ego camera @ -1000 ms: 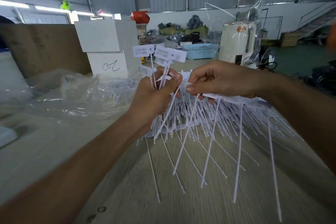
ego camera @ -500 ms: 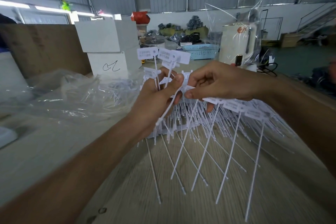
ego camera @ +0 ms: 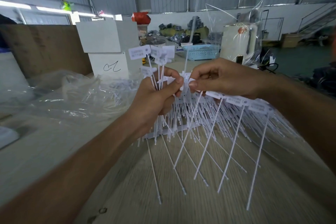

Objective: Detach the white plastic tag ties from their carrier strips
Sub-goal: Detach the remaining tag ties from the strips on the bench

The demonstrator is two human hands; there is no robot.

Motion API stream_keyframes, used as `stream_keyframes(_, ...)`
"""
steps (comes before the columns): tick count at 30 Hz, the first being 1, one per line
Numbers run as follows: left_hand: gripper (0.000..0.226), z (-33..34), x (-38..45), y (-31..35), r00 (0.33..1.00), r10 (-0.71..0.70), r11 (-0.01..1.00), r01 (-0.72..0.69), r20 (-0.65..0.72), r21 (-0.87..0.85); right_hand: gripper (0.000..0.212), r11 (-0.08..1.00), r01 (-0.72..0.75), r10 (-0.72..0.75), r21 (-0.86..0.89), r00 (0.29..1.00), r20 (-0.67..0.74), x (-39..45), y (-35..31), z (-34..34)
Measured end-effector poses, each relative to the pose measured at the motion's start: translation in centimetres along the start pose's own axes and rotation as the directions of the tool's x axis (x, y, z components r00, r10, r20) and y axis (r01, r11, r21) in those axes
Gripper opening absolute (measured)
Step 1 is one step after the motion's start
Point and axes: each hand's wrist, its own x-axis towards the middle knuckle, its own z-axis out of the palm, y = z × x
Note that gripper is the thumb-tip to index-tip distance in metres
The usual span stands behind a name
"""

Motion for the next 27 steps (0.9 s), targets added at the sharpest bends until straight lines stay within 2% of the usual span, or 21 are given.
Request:
stream_keyframes(4, 0.013, -0.08, -0.05, 0.26, 0.999, 0.002, 1.0, -0.001, 0.053, -0.022, 0.032, 0.997, -0.055, 0.057, 0.061, 0.998, -0.022, -0.05, 0.43, -0.32)
stream_keyframes(7, 0.014, -0.08, -0.12, 0.12, 0.997, -0.02, 1.0, 0.019, 0.072, 0.011, 0.022, 0.992, -0.101, 0.1, 0.071, 0.995, 0.013, -0.09, 0.59, -0.23)
stream_keyframes(10, 0.015, -0.09, -0.07, -0.02, 0.996, -0.058, 0.998, 0.057, 0.072, 0.015, 0.033, 0.992, -0.107, 0.106, 0.067, 0.994, 0.02, -0.04, 0.65, -0.22)
stream_keyframes(13, 0.019, -0.21, -0.03, 0.0, 0.995, -0.038, 0.999, 0.034, 0.092, 0.04, 0.033, 0.995, -0.098, 0.097, 0.032, 0.995, 0.017, 0.15, 0.53, 0.05)
stream_keyframes(17, 0.023, -0.14, -0.01, -0.17, 0.999, -0.021, 0.997, 0.018, 0.029, 0.076, 0.034, 0.994, -0.086, 0.084, 0.07, 0.996, 0.025, 0.24, 0.51, 0.16)
stream_keyframes(19, 0.016, 0.01, -0.04, -0.23, 0.999, -0.041, 0.999, 0.041, -0.001, 0.024, 0.028, 0.995, -0.068, 0.065, 0.074, 0.997, 0.037, 0.19, 0.42, 0.17)
stream_keyframes(21, 0.012, 0.11, 0.02, -0.2, 0.996, -0.088, 0.996, 0.088, 0.008, -0.027, 0.011, 0.997, -0.043, 0.041, 0.064, 0.998, 0.046, 0.08, 0.3, 0.13)
stream_keyframes(22, 0.02, 0.13, 0.0, -0.2, 0.993, -0.118, 0.992, 0.119, 0.025, -0.033, 0.005, 0.997, -0.037, 0.035, 0.071, 0.999, 0.033, 0.01, 0.27, 0.0)
stream_keyframes(25, 0.047, 0.29, -0.28, -0.04, 0.976, -0.192, 0.981, 0.189, 0.107, 0.04, 0.012, 0.987, -0.032, 0.047, 0.156, 0.995, -0.092, 0.02, 0.33, -0.56)
stream_keyframes(27, 0.05, 0.65, -0.58, 0.0, 0.969, -0.18, 0.979, 0.159, 0.168, 0.128, 0.014, 0.98, -0.019, 0.058, 0.198, 0.98, -0.192, 0.24, 0.31, -0.48)
